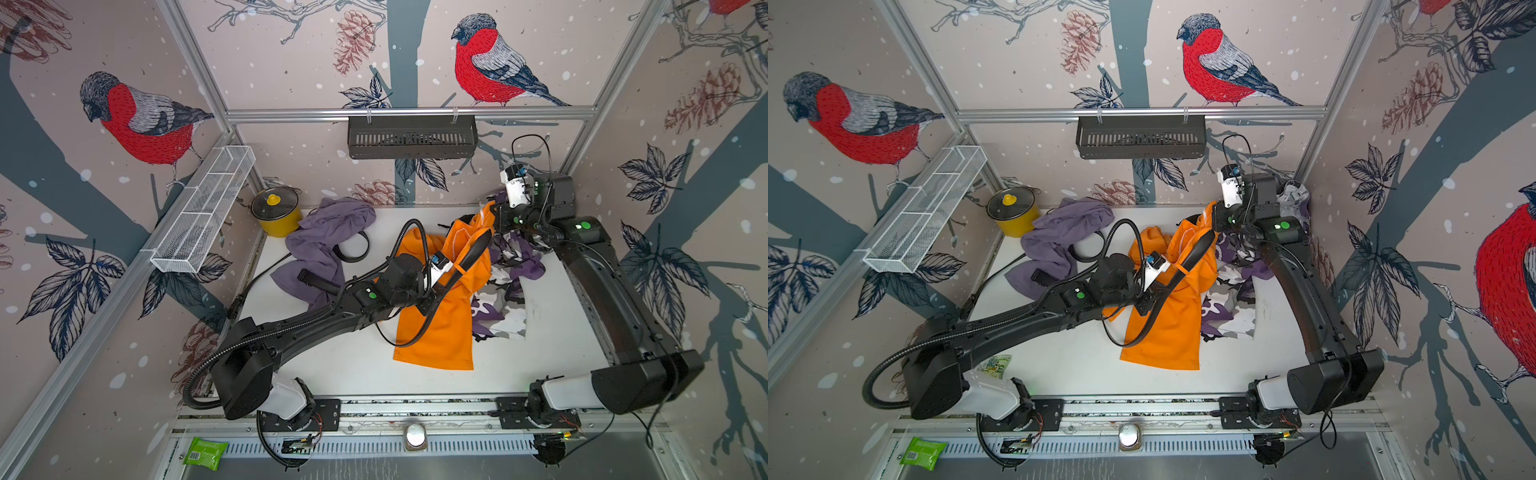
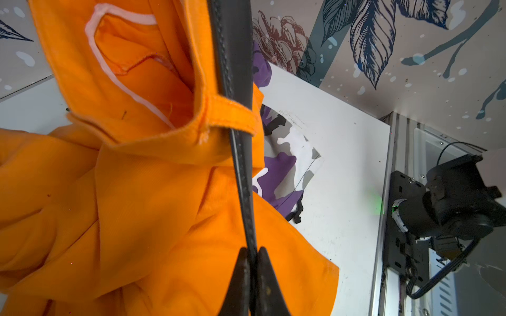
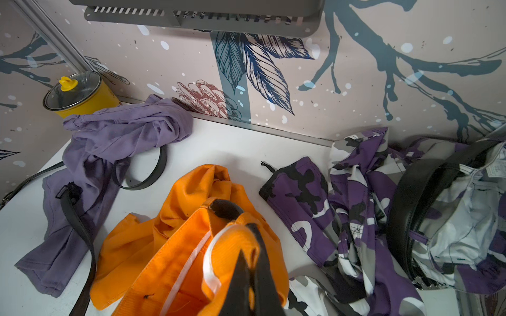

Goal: Remove the belt from the trousers

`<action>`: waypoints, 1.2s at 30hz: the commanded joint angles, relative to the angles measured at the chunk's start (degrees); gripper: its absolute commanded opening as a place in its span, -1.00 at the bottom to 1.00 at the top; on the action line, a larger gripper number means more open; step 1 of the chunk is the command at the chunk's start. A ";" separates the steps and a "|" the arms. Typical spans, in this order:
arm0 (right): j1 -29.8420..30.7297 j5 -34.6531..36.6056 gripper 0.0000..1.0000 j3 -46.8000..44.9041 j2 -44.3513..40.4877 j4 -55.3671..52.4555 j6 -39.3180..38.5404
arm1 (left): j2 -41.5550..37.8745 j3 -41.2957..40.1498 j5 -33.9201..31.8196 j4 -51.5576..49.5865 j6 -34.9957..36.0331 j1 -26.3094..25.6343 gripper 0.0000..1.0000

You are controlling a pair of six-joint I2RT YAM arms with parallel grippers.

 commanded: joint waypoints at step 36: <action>-6.43 -20.66 0.86 -34.10 -14.66 29.47 7.01 | -16.04 -5.56 -10.06 -13.18 8.57 17.42 -1.00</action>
